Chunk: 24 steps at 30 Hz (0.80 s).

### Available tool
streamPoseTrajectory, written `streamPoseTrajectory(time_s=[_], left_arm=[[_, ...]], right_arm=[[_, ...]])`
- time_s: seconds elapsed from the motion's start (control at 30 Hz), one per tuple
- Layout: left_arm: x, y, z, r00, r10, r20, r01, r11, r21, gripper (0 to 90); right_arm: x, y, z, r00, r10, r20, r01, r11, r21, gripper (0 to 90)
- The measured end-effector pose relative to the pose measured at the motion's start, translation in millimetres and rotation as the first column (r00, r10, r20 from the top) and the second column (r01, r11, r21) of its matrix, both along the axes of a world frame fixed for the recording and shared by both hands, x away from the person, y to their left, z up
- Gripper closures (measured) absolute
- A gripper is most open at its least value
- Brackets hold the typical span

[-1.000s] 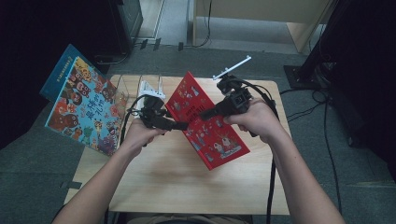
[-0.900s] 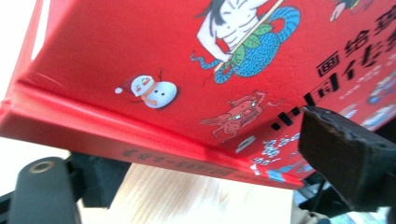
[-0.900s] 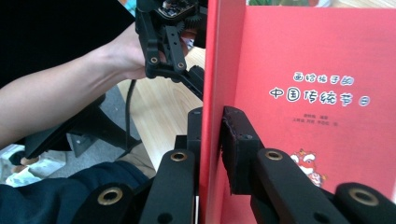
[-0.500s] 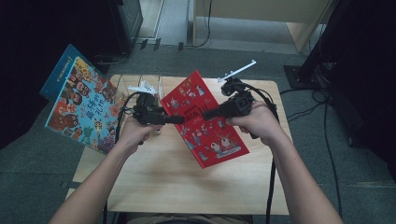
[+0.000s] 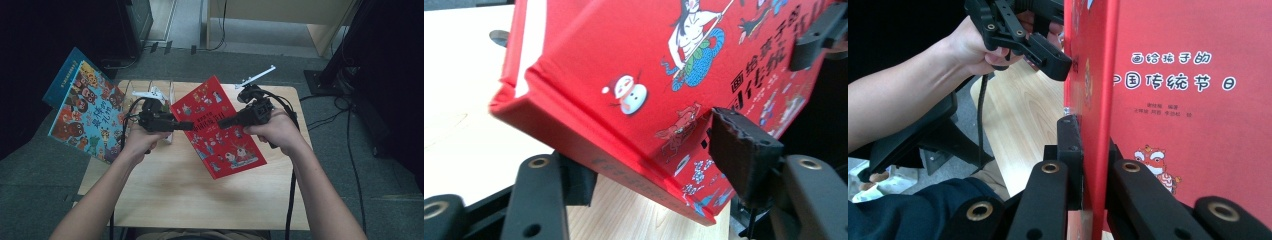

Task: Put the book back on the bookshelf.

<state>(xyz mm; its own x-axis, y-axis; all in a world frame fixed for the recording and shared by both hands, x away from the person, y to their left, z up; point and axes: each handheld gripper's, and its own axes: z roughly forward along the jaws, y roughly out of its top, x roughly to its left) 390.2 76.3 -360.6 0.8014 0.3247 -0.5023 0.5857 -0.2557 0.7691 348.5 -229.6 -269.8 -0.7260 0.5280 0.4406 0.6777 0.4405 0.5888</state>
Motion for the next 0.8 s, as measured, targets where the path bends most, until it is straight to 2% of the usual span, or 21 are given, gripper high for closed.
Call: streamPoseTrajectory(time_s=[0.37, 0.47, 0.53, 0.63, 0.73, 0.77, 0.8], left_arm=[[1.0, 7.0, 0.7, 0.9991, -0.042, -0.004, 0.042, 0.9989, -0.020, 52.5], [-0.3, 7.8, 1.1, 0.9991, -0.042, 0.011, 0.042, 0.9989, -0.022, 55.9], [-0.9, 8.5, 1.4, 0.9988, -0.046, 0.019, 0.046, 0.9989, -0.014, 57.4], [-0.7, 9.8, 1.4, 0.9986, -0.050, 0.012, 0.051, 0.9985, -0.019, 59.4], [-2.3, 7.4, 1.9, 0.9968, -0.080, 0.009, 0.080, 0.9965, -0.026, 63.9], [-4.0, 4.7, 2.7, 0.9958, -0.088, 0.025, 0.088, 0.9961, -0.010, 65.3], [-4.6, 2.2, 2.8, 0.9955, -0.092, 0.022, 0.092, 0.9958, -0.004, 66.3]], right_arm=[[3.4, -5.5, -4.4, 0.9997, 0.026, 0.001, -0.026, 1.000, 0.010, 88.1], [5.2, -5.3, -6.9, 0.9998, 0.016, -0.008, -0.016, 1.000, -0.014, 84.3], [5.8, -3.9, -10.1, 0.9998, 0.022, -0.002, -0.022, 0.999, -0.040, 83.0], [6.3, -3.0, -14.9, 0.9997, 0.023, 0.010, -0.022, 0.998, -0.052, 81.1], [7.7, -3.6, -17.2, 0.9994, 0.025, 0.021, -0.025, 0.999, -0.035, 80.1], [8.2, -3.1, -17.9, 0.9989, 0.034, 0.032, -0.033, 0.999, -0.036, 79.2], [8.3, -2.3, -18.0, 0.9983, 0.036, 0.046, -0.034, 0.999, -0.035, 80.0]])
